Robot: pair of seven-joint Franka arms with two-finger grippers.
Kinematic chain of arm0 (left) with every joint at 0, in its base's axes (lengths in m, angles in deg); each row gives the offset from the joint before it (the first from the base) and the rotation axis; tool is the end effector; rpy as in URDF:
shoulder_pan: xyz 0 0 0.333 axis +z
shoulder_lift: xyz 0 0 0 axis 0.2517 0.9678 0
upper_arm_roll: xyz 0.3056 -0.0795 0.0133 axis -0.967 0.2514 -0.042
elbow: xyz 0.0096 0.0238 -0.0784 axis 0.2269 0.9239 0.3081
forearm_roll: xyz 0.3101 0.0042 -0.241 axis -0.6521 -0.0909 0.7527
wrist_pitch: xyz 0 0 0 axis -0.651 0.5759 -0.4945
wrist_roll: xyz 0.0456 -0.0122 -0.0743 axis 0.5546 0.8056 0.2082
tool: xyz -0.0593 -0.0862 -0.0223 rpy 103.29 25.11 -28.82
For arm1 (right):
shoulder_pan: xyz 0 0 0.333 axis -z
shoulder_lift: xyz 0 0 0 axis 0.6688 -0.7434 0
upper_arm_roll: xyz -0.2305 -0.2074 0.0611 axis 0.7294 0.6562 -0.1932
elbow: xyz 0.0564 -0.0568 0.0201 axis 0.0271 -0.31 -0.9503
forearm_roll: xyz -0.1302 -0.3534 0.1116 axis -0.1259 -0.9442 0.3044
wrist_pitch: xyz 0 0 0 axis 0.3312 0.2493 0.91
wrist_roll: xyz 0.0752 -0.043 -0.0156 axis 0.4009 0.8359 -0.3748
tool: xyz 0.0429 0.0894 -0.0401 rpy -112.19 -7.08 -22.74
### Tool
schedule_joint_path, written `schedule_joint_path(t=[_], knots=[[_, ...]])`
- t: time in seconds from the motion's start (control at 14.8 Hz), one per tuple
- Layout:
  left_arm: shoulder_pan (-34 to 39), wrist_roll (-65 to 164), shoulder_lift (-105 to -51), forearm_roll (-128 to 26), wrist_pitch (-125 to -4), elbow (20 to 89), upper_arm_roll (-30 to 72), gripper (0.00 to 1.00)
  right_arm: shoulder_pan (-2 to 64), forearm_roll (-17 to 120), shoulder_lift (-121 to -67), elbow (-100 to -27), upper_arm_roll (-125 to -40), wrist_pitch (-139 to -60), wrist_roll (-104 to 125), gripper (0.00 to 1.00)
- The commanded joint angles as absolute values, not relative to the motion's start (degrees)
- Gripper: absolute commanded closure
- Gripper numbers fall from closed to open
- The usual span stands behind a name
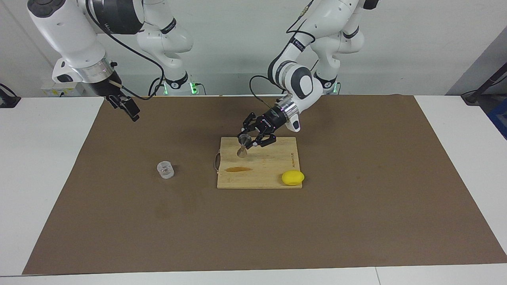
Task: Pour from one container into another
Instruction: 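Carry the metal cup onto the cutting board and open the left gripper, then reach the right gripper to the clear glass cup and grasp it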
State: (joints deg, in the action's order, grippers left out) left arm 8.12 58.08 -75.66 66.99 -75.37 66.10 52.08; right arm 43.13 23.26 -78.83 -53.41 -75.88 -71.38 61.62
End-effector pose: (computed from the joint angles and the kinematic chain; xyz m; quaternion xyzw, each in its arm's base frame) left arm 0.4471 -0.3582 0.3376 0.3705 0.6852 -0.3266 0.5353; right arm 0.5503 -0.0043 0.5984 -0.9268 0.3734 0.0407 0.0049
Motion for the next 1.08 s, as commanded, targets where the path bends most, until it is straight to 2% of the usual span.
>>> schedule_joint_path(t=[0.0, 0.47, 1.02], knots=[[6.7, 54.3, -72.0, 68.8, -74.2, 63.0, 51.2, 1.0, 44.3, 28.2, -77.8, -54.9, -76.1, -72.4, 73.5, 0.01], [5.1, 49.5, -68.3, 68.6, -73.1, 62.3, 50.0, 1.0, 49.8, 39.3, -80.7, -54.5, -76.0, -73.7, 88.4, 0.0], [4.2, 49.1, -67.9, 68.3, -73.5, 63.6, 49.0, 1.0, 53.9, 51.1, -93.0, -54.6, -76.1, -80.6, 85.4, 0.0]])
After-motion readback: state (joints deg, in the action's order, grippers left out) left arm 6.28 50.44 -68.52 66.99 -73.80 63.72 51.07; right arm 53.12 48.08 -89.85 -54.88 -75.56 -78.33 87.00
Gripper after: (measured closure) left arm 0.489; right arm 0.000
